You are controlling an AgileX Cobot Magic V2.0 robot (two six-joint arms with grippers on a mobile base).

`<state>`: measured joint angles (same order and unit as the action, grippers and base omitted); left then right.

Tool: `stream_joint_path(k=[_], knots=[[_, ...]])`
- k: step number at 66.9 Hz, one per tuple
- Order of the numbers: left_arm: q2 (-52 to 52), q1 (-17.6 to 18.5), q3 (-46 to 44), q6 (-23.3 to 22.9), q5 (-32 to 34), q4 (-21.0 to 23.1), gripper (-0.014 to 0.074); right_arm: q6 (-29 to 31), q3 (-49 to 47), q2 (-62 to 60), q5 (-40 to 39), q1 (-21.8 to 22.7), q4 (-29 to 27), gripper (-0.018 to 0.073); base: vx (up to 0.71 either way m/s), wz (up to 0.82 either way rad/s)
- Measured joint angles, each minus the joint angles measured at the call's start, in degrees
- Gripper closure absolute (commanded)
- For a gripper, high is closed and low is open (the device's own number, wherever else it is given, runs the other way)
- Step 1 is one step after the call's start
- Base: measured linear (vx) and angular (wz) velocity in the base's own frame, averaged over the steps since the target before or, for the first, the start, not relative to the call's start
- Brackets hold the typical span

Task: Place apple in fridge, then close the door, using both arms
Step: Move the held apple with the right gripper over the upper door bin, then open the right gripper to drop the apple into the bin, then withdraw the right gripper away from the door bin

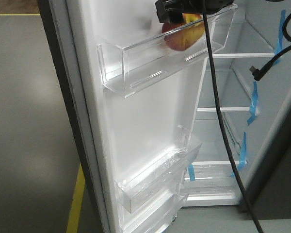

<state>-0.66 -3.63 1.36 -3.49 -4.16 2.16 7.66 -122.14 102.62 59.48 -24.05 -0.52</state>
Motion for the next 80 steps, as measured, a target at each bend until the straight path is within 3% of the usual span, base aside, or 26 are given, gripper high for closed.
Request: stream_joint_path(k=[22,31,62,80], knots=[[0.0,0.0,0.0,0.0,0.0,0.0,0.0603,-2.48,0.08,-2.67,1.19,0.0,0.18,-0.0067,0.0,0.0],[0.0,0.0,0.0,0.0,0.0,0.0,0.0603,-3.79,4.71,-8.86,1.0,0.0,-0.19,-0.0034,0.0,0.0],[0.0,0.0,0.0,0.0,0.0,0.0,0.0603,-4.13,49.53,-42.27,-12.86,0.0,-1.54,-0.0023,0.0,0.0],[0.0,0.0,0.0,0.0,0.0,0.0,0.0603,-4.75,69.98,-61.55,-11.65,0.0,-1.66,-0.0023,0.0,0.0]])
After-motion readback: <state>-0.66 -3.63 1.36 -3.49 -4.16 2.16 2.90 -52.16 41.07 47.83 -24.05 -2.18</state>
